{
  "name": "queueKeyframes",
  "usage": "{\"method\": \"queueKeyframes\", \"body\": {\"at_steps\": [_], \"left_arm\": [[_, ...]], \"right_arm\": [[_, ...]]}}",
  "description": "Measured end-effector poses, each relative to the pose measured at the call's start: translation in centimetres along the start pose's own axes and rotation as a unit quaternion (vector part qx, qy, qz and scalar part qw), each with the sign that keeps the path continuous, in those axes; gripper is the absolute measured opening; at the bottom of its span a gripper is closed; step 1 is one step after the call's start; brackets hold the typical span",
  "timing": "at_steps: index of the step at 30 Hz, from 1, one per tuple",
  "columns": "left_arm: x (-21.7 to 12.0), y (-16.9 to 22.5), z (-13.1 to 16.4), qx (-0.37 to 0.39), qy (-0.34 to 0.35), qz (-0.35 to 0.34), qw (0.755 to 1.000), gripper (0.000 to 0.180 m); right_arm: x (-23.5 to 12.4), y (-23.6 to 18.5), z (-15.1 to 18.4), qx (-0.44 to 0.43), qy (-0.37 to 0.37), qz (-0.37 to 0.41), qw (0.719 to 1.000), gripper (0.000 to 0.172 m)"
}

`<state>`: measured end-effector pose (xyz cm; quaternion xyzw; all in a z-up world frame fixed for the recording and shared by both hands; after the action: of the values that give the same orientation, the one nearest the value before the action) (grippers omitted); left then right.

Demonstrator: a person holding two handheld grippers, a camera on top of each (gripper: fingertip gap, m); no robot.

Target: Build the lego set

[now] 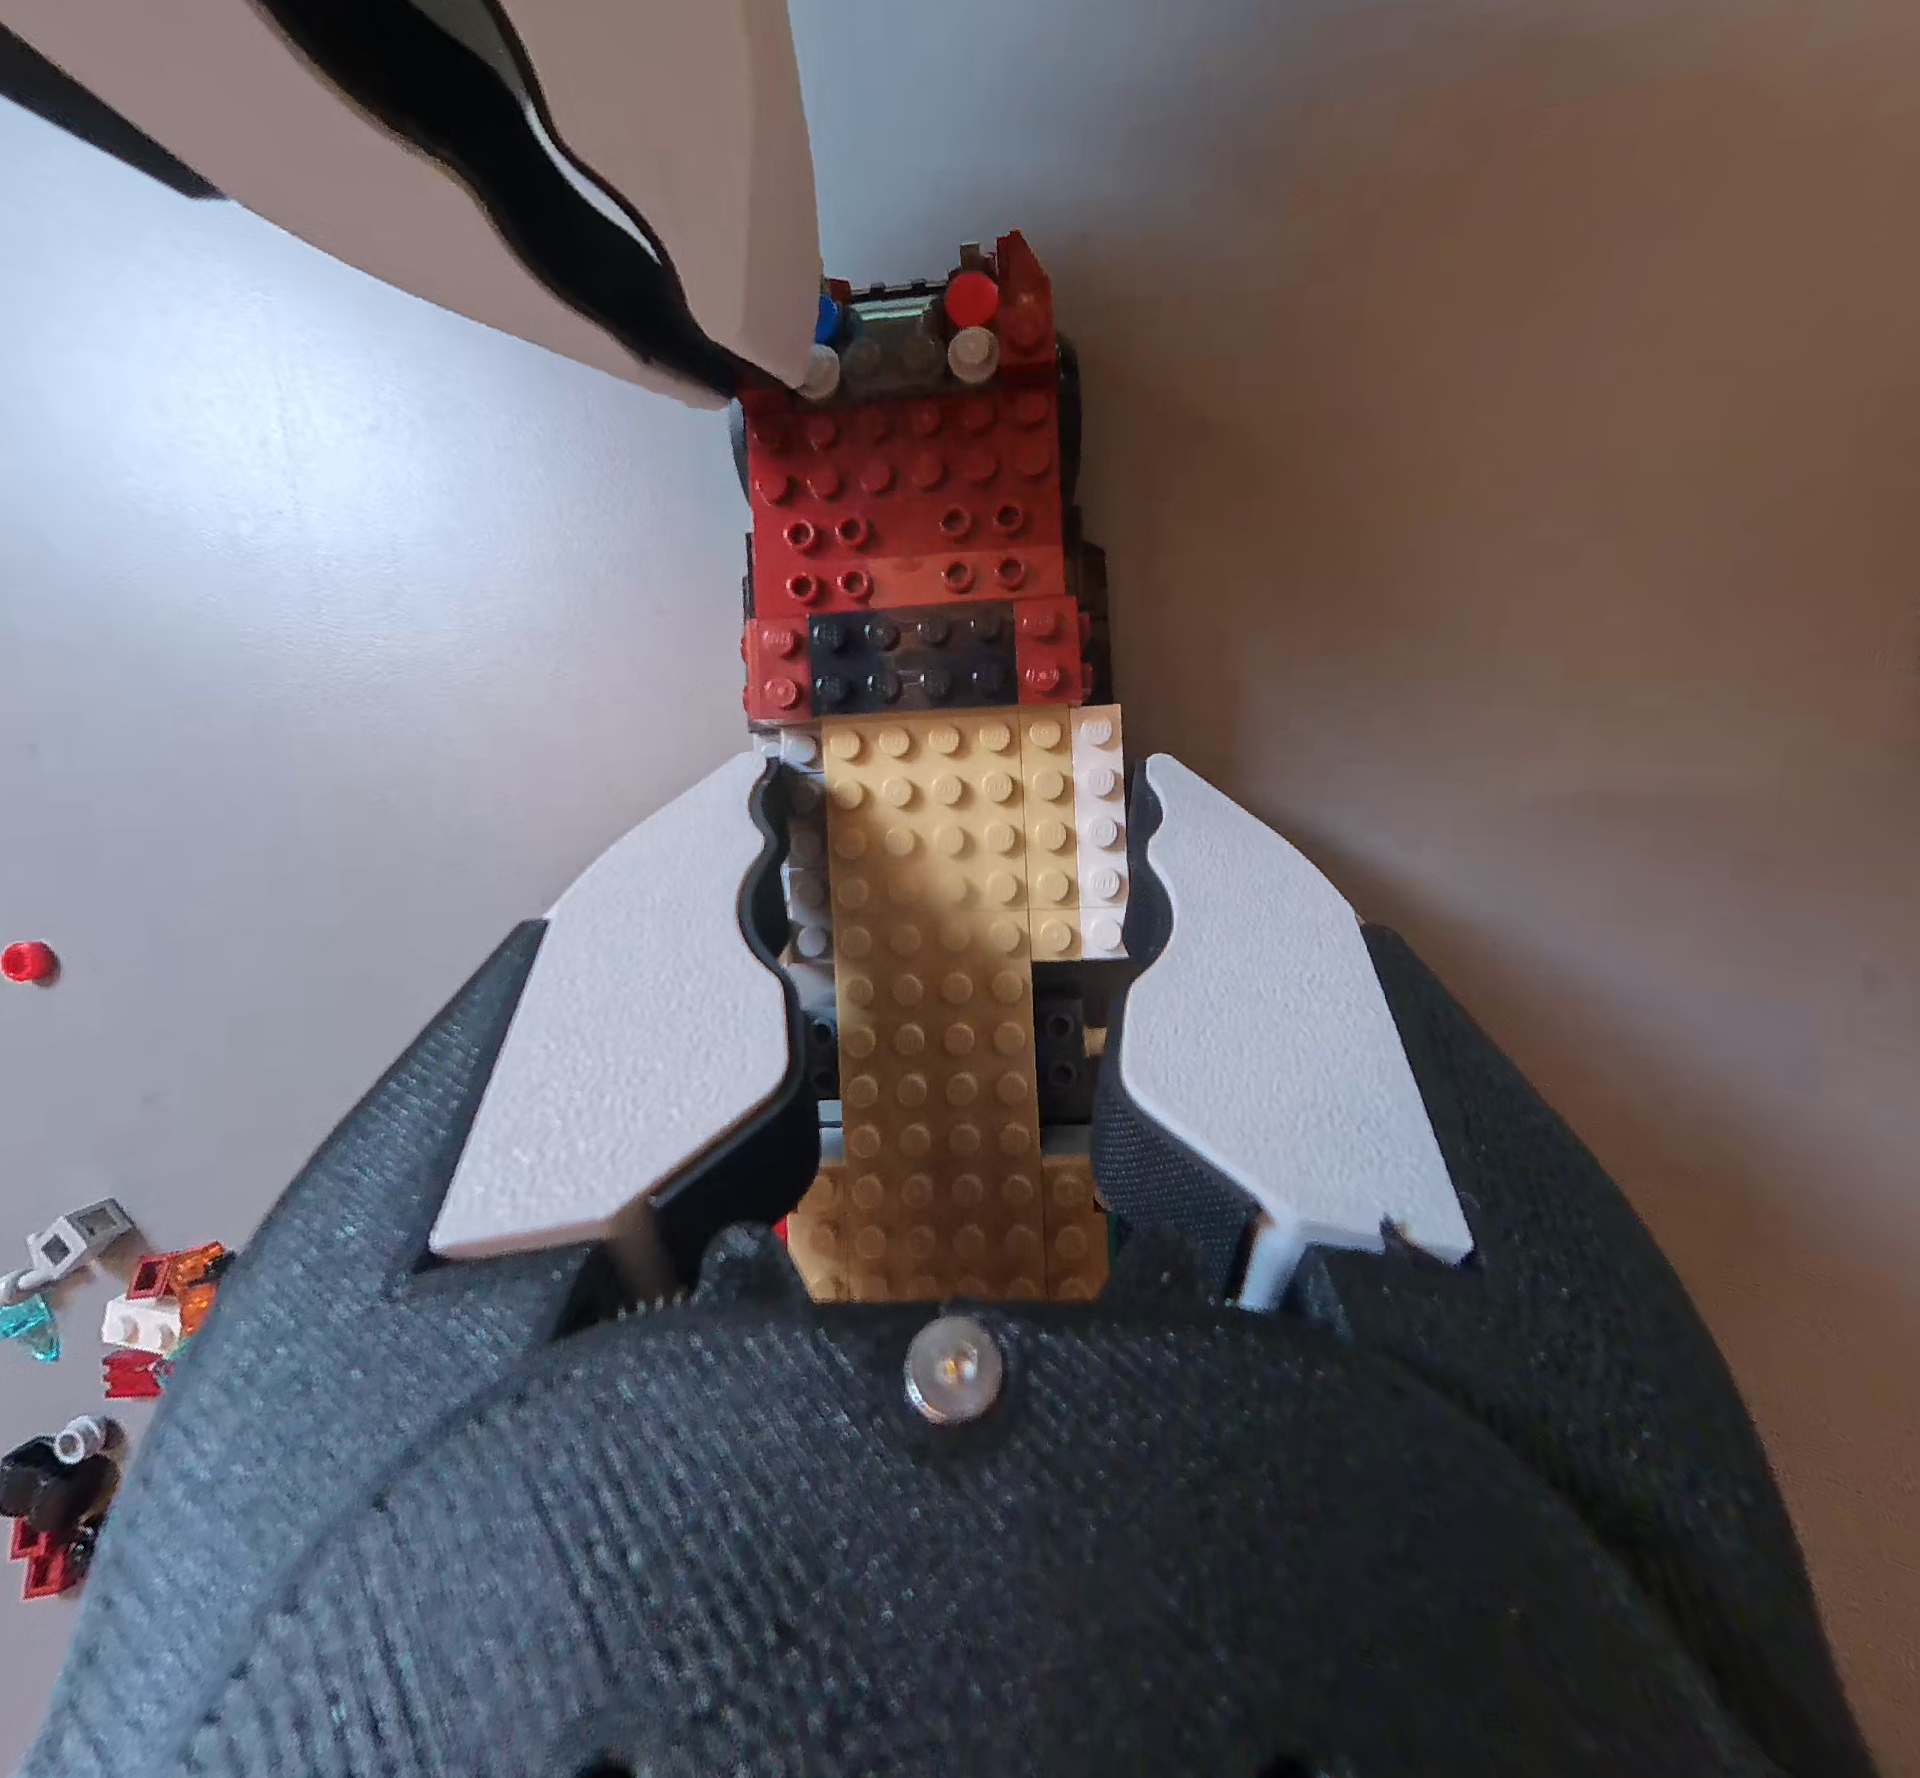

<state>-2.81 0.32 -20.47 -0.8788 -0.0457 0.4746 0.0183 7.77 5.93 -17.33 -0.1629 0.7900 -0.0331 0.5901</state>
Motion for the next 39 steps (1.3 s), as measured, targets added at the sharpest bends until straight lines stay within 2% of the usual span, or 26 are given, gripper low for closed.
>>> {"method": "queueKeyframes", "body": {"at_steps": [4, 6, 10, 13, 17, 20, 25, 30, 34, 36, 39], "left_arm": [[0.0, 0.0, 0.0, 0.000, 0.002, 0.000, 1.000, 0.063], [0.0, 0.0, 0.1, -0.001, 0.004, 0.000, 1.000, 0.063], [0.0, -0.1, 0.0, -0.001, 0.005, 0.000, 1.000, 0.063], [0.0, -0.1, 0.0, 0.000, 0.005, 0.001, 1.000, 0.063], [0.1, -0.2, -0.2, 0.010, -0.002, 0.008, 1.000, 0.063], [0.3, -0.2, -0.5, 0.020, -0.006, 0.014, 1.000, 0.063], [-0.1, -0.1, -0.3, 0.034, -0.001, 0.008, 0.999, 0.068], [-0.8, 0.6, -0.6, 0.028, 0.005, -0.004, 1.000, 0.070], [-0.3, 0.3, -0.5, 0.051, -0.018, -0.042, 0.998, 0.065], [-0.4, -0.1, -0.5, 0.048, -0.010, -0.051, 0.998, 0.063], [-0.8, -1.2, -0.5, 0.040, 0.002, -0.108, 0.993, 0.060]], "right_arm": [[0.0, 0.1, 0.0, 0.012, 0.007, -0.005, 1.000, 0.007], [-0.1, 0.0, 0.3, 0.015, 0.035, 0.005, 0.999, 0.007], [-1.7, -0.5, 1.2, 0.047, 0.170, 0.014, 0.984, 0.016], [-1.6, -1.4, 3.1, 0.051, 0.217, 0.057, 0.973, 0.029], [0.5, -2.9, 4.2, 0.042, 0.213, 0.118, 0.969, 0.054], [1.5, -3.5, 3.8, 0.025, 0.199, 0.149, 0.968, 0.063], [1.0, -4.2, 3.6, 0.017, 0.216, 0.152, 0.964, 0.053], [1.8, -4.3, 3.8, 0.029, 0.204, 0.172, 0.963, 0.062], [2.7, -4.6, 3.8, 0.043, 0.193, 0.202, 0.959, 0.056], [2.7, -4.9, 4.0, 0.074, 0.194, 0.218, 0.954, 0.055], [2.4, -5.1, 4.8, 0.145, 0.196, 0.256, 0.935, 0.055]]}}
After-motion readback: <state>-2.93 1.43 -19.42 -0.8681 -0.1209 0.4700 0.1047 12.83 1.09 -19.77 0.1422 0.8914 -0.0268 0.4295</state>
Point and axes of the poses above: each gripper's, where its closed fingertips meet, x out along the fingers, z out of its underside, y = z × x across the jaws, the point moved 7 cm from there along -x, back along the fingers, and after that the axes turned 1 degree about -x, right-handed, at the moved point
